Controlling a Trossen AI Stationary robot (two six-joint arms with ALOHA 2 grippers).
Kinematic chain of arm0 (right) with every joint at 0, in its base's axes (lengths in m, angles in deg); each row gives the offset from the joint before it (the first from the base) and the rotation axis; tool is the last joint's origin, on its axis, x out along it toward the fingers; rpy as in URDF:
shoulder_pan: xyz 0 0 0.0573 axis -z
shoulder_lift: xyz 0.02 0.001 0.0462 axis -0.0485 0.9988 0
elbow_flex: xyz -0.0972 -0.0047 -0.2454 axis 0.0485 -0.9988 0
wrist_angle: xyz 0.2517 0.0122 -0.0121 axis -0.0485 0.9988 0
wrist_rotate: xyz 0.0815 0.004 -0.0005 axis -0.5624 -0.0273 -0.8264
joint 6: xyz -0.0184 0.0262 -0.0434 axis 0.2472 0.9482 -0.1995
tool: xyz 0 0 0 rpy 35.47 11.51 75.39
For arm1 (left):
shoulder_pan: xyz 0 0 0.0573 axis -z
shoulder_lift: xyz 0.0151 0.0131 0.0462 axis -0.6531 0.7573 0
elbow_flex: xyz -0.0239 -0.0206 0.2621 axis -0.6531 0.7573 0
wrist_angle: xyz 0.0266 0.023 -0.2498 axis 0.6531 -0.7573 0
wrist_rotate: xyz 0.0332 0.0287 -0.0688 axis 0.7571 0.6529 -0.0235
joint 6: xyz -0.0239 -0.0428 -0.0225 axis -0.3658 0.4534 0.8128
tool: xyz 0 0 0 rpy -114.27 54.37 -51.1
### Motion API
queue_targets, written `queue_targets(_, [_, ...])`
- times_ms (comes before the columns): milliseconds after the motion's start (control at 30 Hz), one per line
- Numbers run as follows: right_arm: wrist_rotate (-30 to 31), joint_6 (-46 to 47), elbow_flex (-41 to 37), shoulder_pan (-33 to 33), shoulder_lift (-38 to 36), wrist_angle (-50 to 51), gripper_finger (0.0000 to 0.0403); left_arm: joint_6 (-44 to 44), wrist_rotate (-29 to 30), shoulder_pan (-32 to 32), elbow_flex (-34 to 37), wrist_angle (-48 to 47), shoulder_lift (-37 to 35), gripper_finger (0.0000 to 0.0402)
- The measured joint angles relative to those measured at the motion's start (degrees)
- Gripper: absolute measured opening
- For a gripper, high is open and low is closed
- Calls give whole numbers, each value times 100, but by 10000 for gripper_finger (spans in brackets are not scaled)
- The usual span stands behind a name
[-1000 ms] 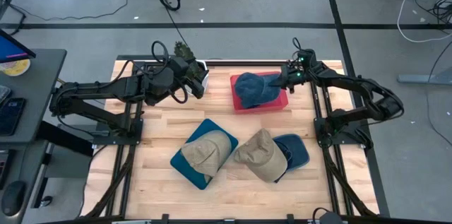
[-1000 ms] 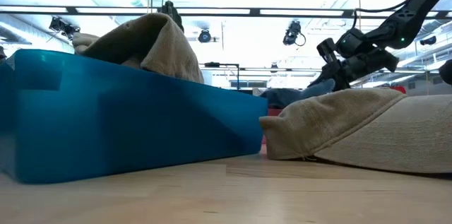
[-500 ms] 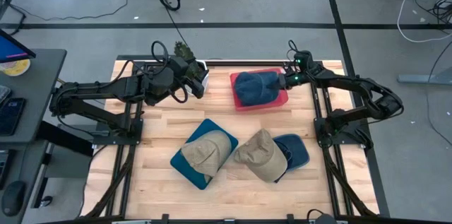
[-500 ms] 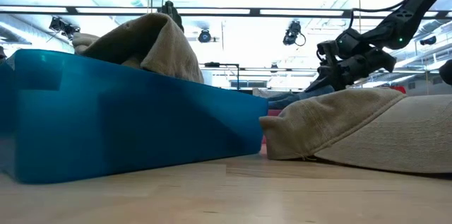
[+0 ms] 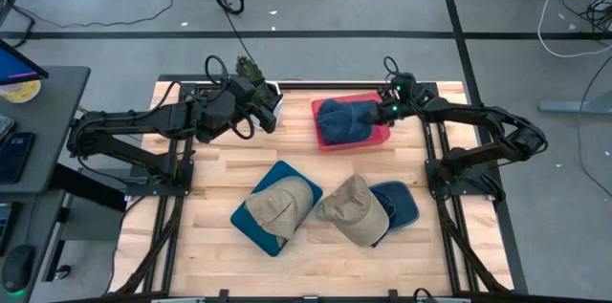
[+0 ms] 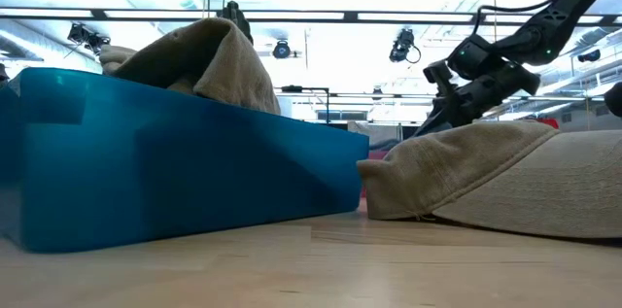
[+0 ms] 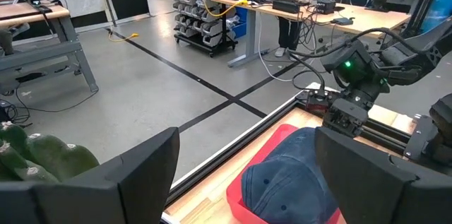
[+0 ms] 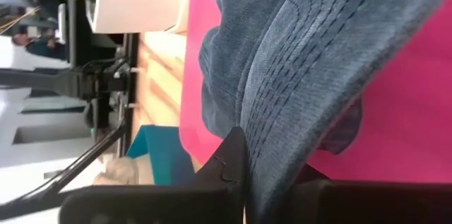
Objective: Pick & Place hat
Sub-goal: Put the blue cap into the red bin
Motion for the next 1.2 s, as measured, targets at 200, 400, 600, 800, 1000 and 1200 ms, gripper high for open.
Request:
queue_targets(200, [474,310,1,-319,0,9,6,-1,-27,-1,0,0,0,332])
queue_targets(400, [695,446,3,-435,-2,22,9,-4,-151,0,0,-2,0,332])
queue_targets(600, [648,548,9,-435,-2,33,66,-7,-155,0,0,-1,0,332])
queue_targets(800, [460,592,9,-435,-11,37,176,-12,-155,0,0,-5,0,332])
queue_targets(1000, [415,644,10,-435,-190,65,285,-1,-155,0,0,-141,0,332])
queue_targets(1200, [794,654,130,-435,-433,939,317,-1,-153,0,0,-146,0,332])
